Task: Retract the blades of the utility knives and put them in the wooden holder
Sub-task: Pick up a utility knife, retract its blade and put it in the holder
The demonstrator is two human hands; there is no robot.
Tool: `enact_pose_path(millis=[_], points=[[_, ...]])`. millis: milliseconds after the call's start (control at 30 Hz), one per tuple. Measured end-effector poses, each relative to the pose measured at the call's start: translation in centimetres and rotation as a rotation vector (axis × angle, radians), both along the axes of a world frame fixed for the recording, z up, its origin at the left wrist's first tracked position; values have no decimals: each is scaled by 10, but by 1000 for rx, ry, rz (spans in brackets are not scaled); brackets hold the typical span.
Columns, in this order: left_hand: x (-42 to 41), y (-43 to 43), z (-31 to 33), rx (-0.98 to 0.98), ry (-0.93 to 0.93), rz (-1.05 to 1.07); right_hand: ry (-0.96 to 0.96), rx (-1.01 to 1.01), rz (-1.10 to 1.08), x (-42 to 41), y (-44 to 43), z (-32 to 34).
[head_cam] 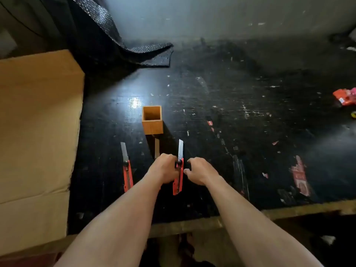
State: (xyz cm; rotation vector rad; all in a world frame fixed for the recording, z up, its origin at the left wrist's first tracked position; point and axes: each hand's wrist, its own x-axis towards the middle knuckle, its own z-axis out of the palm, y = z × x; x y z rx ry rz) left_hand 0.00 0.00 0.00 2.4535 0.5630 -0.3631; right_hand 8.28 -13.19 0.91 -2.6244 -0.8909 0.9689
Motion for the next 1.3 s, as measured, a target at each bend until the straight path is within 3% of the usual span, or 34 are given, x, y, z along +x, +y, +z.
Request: enact_pose_path(millis=[167,333,667,1000,1300], points=[[3,-13,-13,-58,19,164,52,44,-56,-7,0,-20],[1,-25,-26,-89,-79,429,146,205,-303,-18,-2,-36],[0,-34,-14,-339,-207,634,413,467,-559,-4,-17,-33],[-3,4,56,-692,-393,629,523,750,-372,22,3,44],[-13,56,144,-853,-603,608,428,953,-195,24,61,127]])
